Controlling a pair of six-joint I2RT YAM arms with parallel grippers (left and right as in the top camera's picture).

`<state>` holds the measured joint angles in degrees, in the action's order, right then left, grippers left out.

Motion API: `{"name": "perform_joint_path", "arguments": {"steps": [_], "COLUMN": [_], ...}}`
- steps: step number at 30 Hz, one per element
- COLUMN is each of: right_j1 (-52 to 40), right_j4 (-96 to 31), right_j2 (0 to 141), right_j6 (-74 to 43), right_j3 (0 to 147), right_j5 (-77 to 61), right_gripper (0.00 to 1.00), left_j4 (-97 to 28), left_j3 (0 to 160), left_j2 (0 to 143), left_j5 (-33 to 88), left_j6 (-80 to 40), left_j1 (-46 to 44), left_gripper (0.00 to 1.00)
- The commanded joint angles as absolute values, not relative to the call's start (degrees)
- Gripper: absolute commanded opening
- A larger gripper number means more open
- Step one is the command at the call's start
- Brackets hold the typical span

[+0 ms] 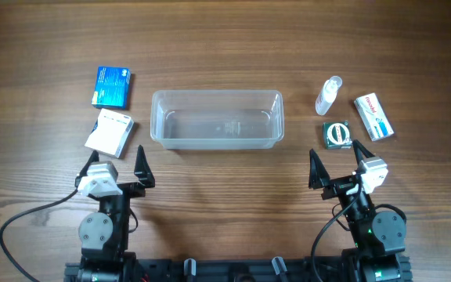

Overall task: Pack container
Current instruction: 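Move the left gripper toward the blue VapoDrops box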

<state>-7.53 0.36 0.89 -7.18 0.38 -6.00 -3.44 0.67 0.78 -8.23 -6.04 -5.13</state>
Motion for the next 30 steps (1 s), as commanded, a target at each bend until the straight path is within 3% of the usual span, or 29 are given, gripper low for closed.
{"name": "perform_joint_path", "arguments": {"steps": [1,19,25,30], "right_j1": [-7.16,-7.16,-7.16,-7.16], "right_j4": [0.49,0.49,0.49,0.49], "right_j2": [0.64,0.64,0.64,0.64], "right_j6": [-6.17,-6.15,-6.15,-6.15], "right_j3": [0.3,0.3,0.3,0.3], "right_j5": [-6.94,-6.94,-6.94,-6.94], "right_gripper": [1.0,1.0,1.0,1.0], "left_j4": [-3.42,-2.98,14.0,7.66], "left_j3": [0.32,0.32,1.74,12.78], "left_j2": [0.38,0.38,0.43,5.17], "left_j5": [-7.97,-7.97,-7.97,-7.92], "left_j6": [-4.71,-4.71,-3.73,2.66], "left_j1": [-4.89,-4.89,-4.86,-4.86], "left_gripper": [1.0,1.0,1.0,1.0]}}
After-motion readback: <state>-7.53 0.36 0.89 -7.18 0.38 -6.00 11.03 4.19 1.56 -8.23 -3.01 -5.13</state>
